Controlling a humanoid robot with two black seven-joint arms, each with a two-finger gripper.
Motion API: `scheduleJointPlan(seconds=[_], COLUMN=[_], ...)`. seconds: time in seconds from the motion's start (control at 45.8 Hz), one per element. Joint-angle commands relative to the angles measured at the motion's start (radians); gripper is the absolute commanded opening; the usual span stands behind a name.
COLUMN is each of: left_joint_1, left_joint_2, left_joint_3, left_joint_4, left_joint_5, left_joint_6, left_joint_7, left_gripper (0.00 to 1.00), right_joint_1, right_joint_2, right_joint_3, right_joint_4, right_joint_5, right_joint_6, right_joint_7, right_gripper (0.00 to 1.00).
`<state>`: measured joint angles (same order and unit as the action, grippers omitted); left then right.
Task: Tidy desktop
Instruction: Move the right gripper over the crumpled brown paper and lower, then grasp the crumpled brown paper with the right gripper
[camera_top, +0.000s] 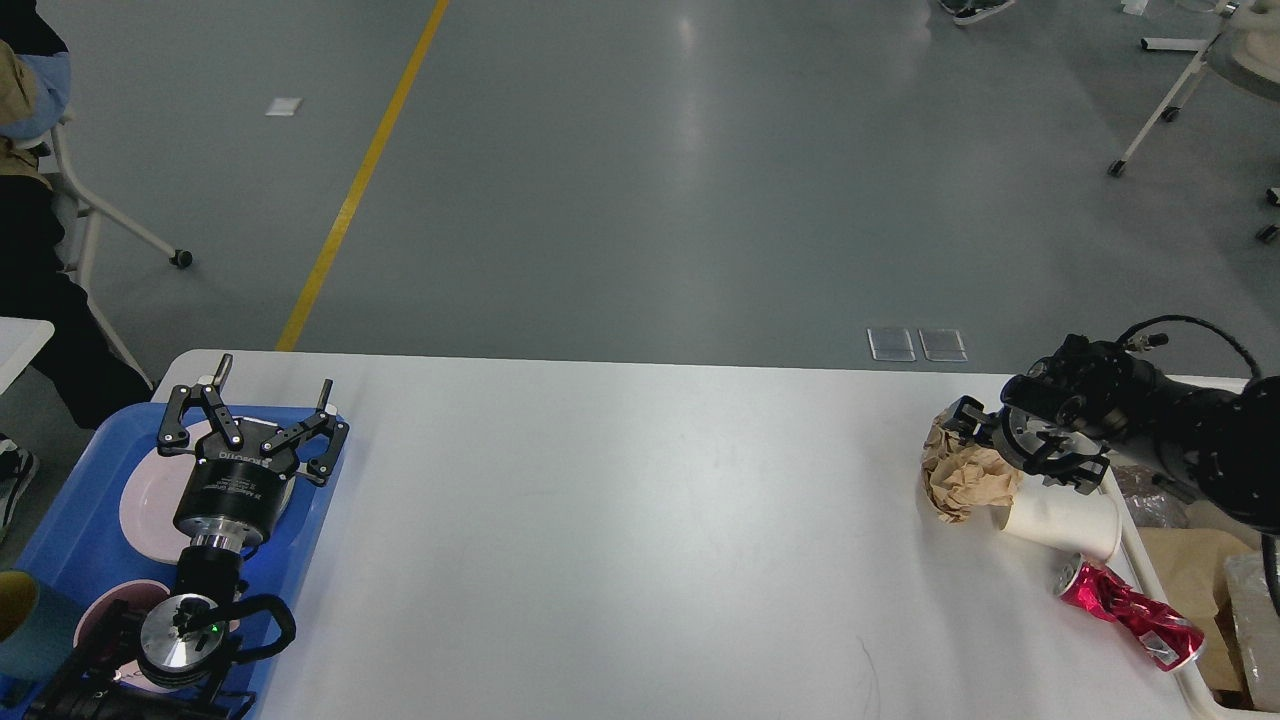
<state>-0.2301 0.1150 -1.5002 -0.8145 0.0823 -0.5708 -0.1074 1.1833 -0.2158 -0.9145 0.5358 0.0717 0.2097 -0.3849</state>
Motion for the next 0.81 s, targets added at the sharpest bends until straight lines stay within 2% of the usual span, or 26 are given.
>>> scheduleJointPlan(seconds=[0.0, 0.219, 0.546, 0.677, 0.743, 0.787], left_joint_1=[0.000, 0.000, 0.000, 0.000, 0.000, 0.000], left_joint_2=[0.000, 0.000, 0.000, 0.000, 0.000, 0.000], left_joint_3=[0.000, 0.000, 0.000, 0.000, 0.000, 0.000], left_joint_4=[0.000, 0.000, 0.000, 0.000, 0.000, 0.000], left_joint_5=[0.001, 0.001, 0.001, 0.001, 0.001, 0.001], left_joint_6=[0.000, 0.000, 0.000, 0.000, 0.000, 0.000], left_joint_7=[0.000, 0.000, 0.000, 0.000, 0.000, 0.000], left_gripper=[0.96, 0.96, 0.96, 0.96, 0.96, 0.96], right_joint_1=[-0.028, -0.034, -0.028, -0.034, -0.034, -0.034], right_joint_2=[0.022, 0.046, 0.061, 0.067, 0.069, 0.076], right_joint_3=[0.003, 0.039, 0.128, 0.128, 0.131, 0.131], right_joint_4=[0.001, 0.007, 0.018, 0.015, 0.015, 0.015], right_joint_5=[0.000, 0.005, 0.013, 0.013, 0.014, 0.013], right_joint_6=[-0.061, -0.115, -0.115, -0.115, -0.116, -0.118], right_joint_7=[0.001, 0.001, 0.000, 0.000, 0.000, 0.000], right_gripper=[1.00, 1.00, 1.00, 0.86, 0.75, 0.72])
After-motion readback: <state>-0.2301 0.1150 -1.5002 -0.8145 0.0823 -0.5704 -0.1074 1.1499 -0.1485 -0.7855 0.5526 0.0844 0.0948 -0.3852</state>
